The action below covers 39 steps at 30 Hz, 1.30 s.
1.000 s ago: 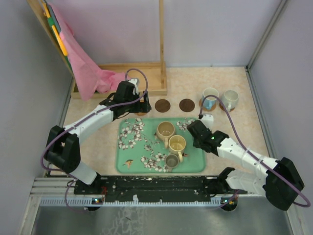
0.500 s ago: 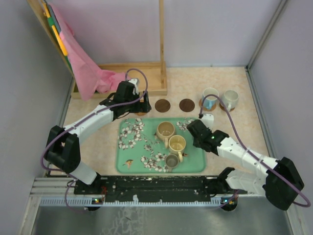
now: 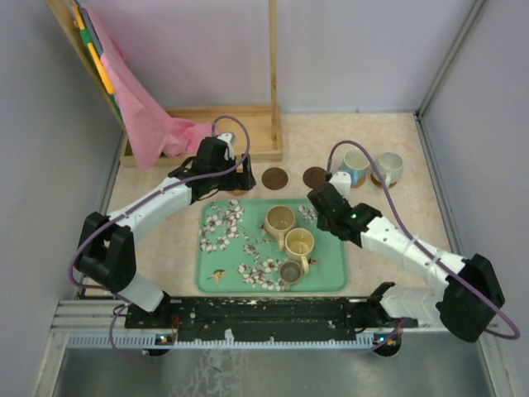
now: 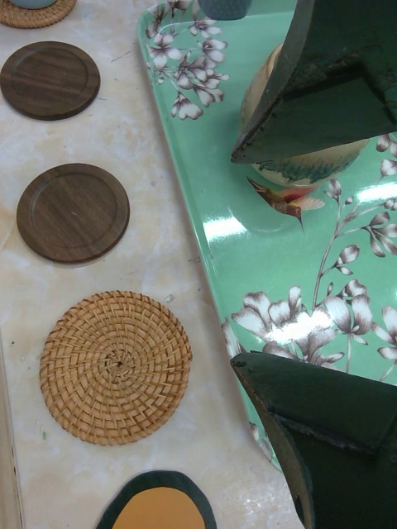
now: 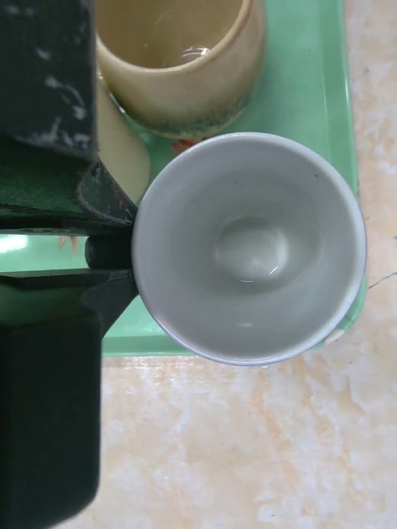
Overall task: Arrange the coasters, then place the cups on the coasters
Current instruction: Pick up the cup from the tray, then place the cup on the coaster.
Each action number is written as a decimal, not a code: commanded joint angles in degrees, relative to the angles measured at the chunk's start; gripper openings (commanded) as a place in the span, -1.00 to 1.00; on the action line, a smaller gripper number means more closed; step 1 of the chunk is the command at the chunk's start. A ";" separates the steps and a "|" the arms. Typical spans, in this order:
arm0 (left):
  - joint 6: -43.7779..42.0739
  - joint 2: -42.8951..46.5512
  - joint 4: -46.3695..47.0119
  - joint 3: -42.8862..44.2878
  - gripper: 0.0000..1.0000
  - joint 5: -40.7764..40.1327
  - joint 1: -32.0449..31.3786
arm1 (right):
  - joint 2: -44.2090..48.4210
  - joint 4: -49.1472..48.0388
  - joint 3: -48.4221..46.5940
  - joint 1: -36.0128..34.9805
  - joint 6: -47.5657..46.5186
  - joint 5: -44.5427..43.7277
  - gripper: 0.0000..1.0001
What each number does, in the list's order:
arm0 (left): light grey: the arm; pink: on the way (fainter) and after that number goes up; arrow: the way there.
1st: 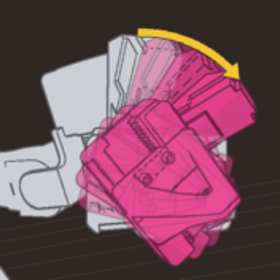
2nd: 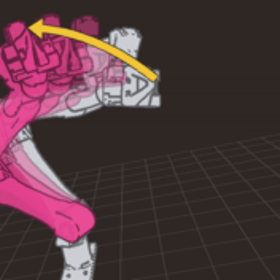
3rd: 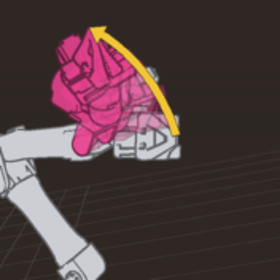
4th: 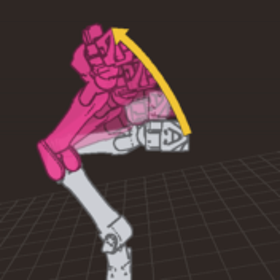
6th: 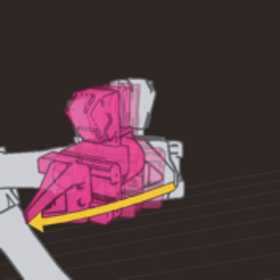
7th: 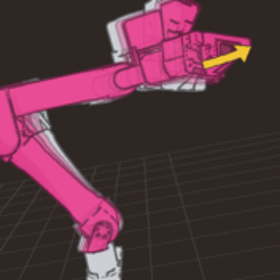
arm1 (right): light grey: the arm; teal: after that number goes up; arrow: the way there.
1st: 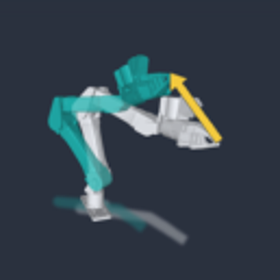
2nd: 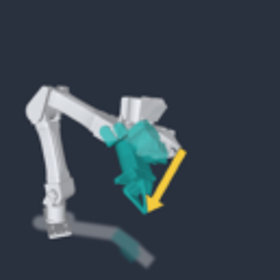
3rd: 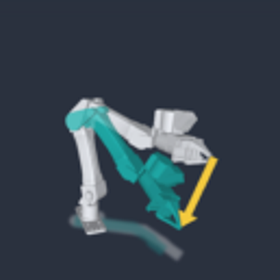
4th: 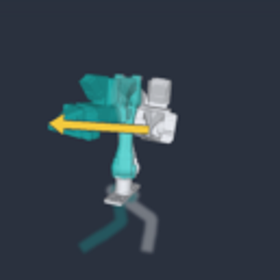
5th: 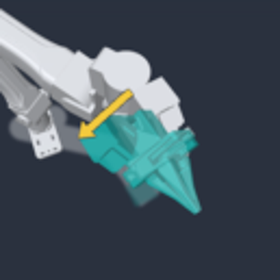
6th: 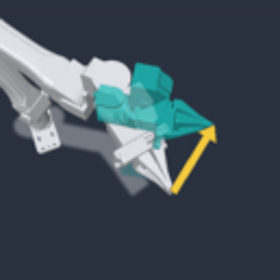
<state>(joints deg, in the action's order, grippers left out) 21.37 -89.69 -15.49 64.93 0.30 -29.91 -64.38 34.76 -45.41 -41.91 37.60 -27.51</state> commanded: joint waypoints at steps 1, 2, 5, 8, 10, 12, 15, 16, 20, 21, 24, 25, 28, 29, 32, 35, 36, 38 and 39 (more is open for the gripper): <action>-0.44 -0.13 -0.14 0.49 1.00 0.36 -0.33 | -4.79 -7.34 -6.77 -0.26 -4.25 -4.26 -1.00; -0.51 -0.09 -0.22 0.50 1.00 0.28 -0.35 | -6.20 -8.31 -7.66 0.11 -4.85 -4.04 -1.00; -0.60 -0.05 -0.57 0.66 1.00 0.03 -0.33 | -9.63 -11.68 -9.90 1.90 -6.73 -2.90 -1.00; -0.66 0.09 -0.77 0.73 1.00 -0.13 -0.39 | -12.75 -14.89 -11.74 4.12 -8.36 -1.22 -1.00; -0.61 0.05 -0.77 0.73 1.00 -0.05 -0.39 | -14.99 -16.42 -13.22 5.46 -9.61 -0.68 -1.00; -0.62 -0.08 -0.77 0.82 1.00 0.13 -0.34 | -17.21 -17.90 -14.81 6.85 -10.91 -0.04 -1.00; -0.64 -0.37 -0.95 1.13 1.00 -0.03 -0.35 | -20.26 -20.15 -16.64 8.85 -12.60 0.91 -1.00; -0.69 -0.46 -0.95 1.16 1.00 -0.08 -0.38 | -21.08 -20.70 -17.30 9.46 -12.95 1.07 -1.00; -0.84 -1.13 -1.34 1.85 1.00 -0.29 -0.33 | -24.27 -22.91 -18.75 11.43 -14.14 2.36 -1.00; -0.86 -1.23 -1.38 1.99 1.00 -0.22 -0.32 | -25.02 -23.35 -19.08 11.87 -14.32 2.70 -1.00; -0.76 -1.43 -1.39 2.20 1.00 -0.04 -0.33 | -26.86 -24.39 -19.62 13.06 -14.49 3.30 -1.00; -0.78 -1.45 -1.47 2.22 1.00 -0.03 -0.32 | -27.30 -24.81 -19.63 13.46 -14.41 3.60 -1.00; -0.75 -1.45 -1.56 2.40 1.00 -0.29 -0.34 | -28.25 -25.75 -19.47 14.33 -14.52 4.09 -1.00; -0.79 -1.45 -1.56 2.37 1.00 -0.29 -0.36 | -28.45 -26.12 -19.42 14.41 -14.68 4.27 -1.00; -0.79 -1.54 -1.61 2.35 1.00 -0.30 -0.33 | -29.46 -26.68 -19.54 14.78 -14.97 4.31 -1.00; -0.55 -1.69 -1.57 2.39 1.00 -0.13 -0.33 | -29.86 -27.23 -19.71 15.08 -14.94 4.53 -1.00; -0.60 -1.71 -1.57 2.40 1.00 -0.12 -0.33 | -29.84 -27.41 -19.72 15.10 -14.97 4.63 -1.00; -0.57 -1.63 -1.64 2.33 1.00 -0.10 -0.37 | -30.82 -27.64 -19.80 15.09 -15.01 4.65 -1.00; -0.57 -1.63 -1.65 2.30 1.00 -0.09 -0.35 | -31.74 -27.85 -19.81 15.12 -15.10 4.63 -1.00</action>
<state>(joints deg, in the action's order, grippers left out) 20.99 -90.70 -16.86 65.71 0.21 -29.91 -95.07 13.26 -61.32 -27.07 22.96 -21.85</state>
